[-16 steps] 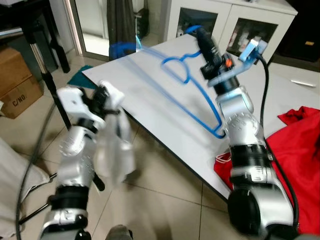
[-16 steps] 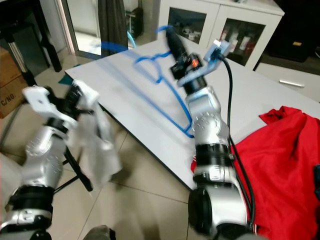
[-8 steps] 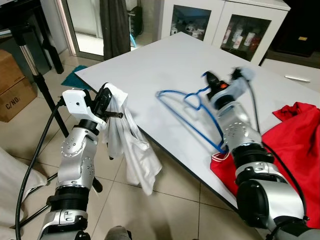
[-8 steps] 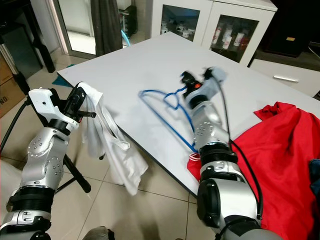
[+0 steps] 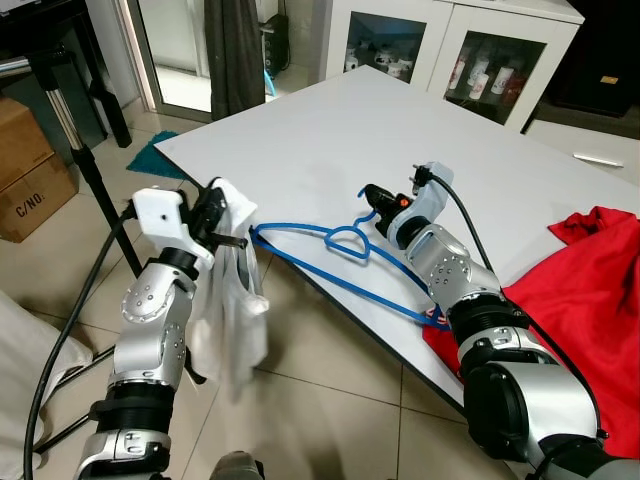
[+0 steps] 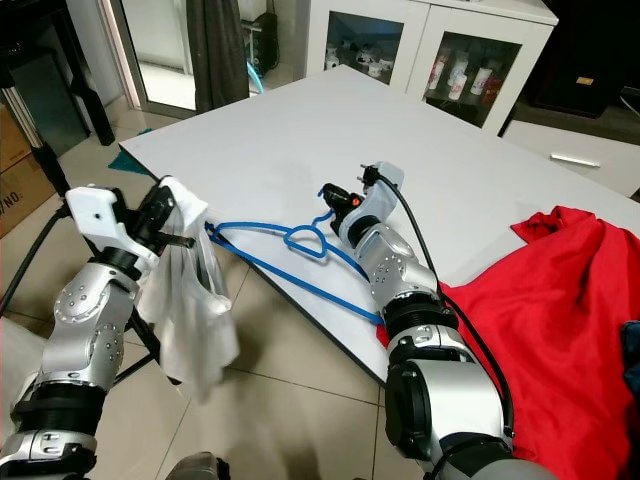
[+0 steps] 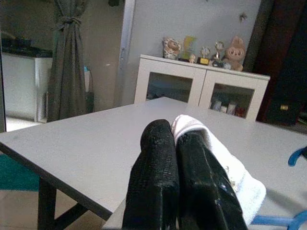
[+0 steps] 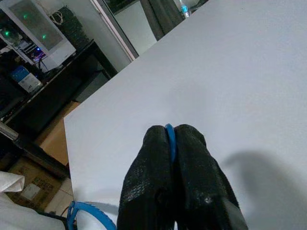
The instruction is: Hang hanger
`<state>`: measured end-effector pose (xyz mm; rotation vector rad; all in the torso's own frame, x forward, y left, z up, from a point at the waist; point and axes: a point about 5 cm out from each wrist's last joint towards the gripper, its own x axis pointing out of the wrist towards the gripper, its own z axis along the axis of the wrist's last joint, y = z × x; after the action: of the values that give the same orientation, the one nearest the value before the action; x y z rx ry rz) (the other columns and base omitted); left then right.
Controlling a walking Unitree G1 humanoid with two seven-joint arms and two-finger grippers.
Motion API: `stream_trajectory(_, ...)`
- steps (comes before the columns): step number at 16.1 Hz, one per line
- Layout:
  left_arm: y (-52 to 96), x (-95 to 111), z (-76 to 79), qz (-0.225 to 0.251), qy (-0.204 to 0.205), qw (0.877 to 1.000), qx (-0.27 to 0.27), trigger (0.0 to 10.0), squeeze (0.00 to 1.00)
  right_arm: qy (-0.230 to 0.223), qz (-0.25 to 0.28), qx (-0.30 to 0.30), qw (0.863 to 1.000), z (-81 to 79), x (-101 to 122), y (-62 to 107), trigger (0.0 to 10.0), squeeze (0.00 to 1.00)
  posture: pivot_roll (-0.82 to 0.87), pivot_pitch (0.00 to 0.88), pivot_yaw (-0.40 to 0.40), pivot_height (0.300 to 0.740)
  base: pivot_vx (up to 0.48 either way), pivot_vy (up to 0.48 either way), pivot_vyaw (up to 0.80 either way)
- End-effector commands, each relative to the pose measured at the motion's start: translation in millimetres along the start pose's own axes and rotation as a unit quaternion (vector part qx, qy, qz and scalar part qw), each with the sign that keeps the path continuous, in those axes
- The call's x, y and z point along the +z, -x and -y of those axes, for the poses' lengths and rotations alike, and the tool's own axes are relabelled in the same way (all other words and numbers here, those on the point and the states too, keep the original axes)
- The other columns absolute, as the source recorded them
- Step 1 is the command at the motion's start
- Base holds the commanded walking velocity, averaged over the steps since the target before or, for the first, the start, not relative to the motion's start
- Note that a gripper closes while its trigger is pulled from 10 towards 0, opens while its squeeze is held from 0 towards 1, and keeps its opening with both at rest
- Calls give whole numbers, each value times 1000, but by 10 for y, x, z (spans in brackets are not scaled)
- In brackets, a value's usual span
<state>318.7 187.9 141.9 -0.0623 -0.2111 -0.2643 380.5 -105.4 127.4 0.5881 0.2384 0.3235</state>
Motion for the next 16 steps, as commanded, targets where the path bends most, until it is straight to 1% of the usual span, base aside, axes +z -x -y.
stream_trajectory(1, -39, 190, -25, 24, -47, 998, -16, 10000, 0, 30, 21, -15, 999, 50, 120, 9, 10000, 0, 127, 0, -49, 740, 0, 0, 0)
stream_trajectory(4, -50, 269, -69, 21, -85, 996, -26, 10000, 0, 64, 33, -6, 997, 20, 180, 2, 10000, 0, 128, 0, -49, 740, 0, 0, 0)
stream_trajectory(5, -39, 328, -76, 34, -84, 996, -25, 10000, 0, 52, 93, 19, 994, -63, 309, 16, 10000, 0, 129, 0, -48, 740, 0, 0, 0)
stream_trajectory(6, -24, 428, -56, 64, -63, 996, -17, 10000, 0, 25, 161, 31, 986, -101, 470, 61, 10000, 0, 128, 0, -46, 740, 0, 0, 0)
stream_trajectory(7, -14, 512, -40, 87, -53, 995, -12, 10000, 0, 27, 191, 21, 981, -83, 544, 90, 10000, 0, 128, 0, -45, 740, 0, 0, 0)
stream_trajectory(8, -14, 512, -40, 87, -53, 995, -12, 10000, 0, 27, 191, 21, 981, -83, 544, 90, 10000, 0, 128, 0, -45, 740, 0, 0, 0)
stream_trajectory(9, -17, 610, -17, 103, -56, 993, -17, 10000, 0, 30, 199, 17, 979, -72, 567, 101, 10000, 0, 127, 0, -46, 740, 0, 0, 0)
stream_trajectory(10, -38, 748, -10, 121, -64, 990, -26, 10000, 0, 26, 194, 10, 981, -52, 555, 97, 10000, 0, 127, 0, -46, 740, 0, 0, -769)
stream_trajectory(11, -56, 826, -21, 129, -71, 989, -30, 10000, 0, 25, 191, 5, 981, -41, 544, 95, 10000, 0, 128, 0, -45, 740, 0, 0, -781)
stream_trajectory(15, -61, 864, -33, 129, -69, 989, -29, 10000, 0, 35, 191, 10, 981, -87, 510, 85, 10000, 0, 126, 0, -39, 740, 0, 0, -767)
stream_trajectory(16, -56, 854, -27, 126, -67, 989, -29, 10000, 0, 36, 191, 12, 981, -94, 504, 83, 10000, 0, 126, 0, -38, 740, 0, 0, 0)
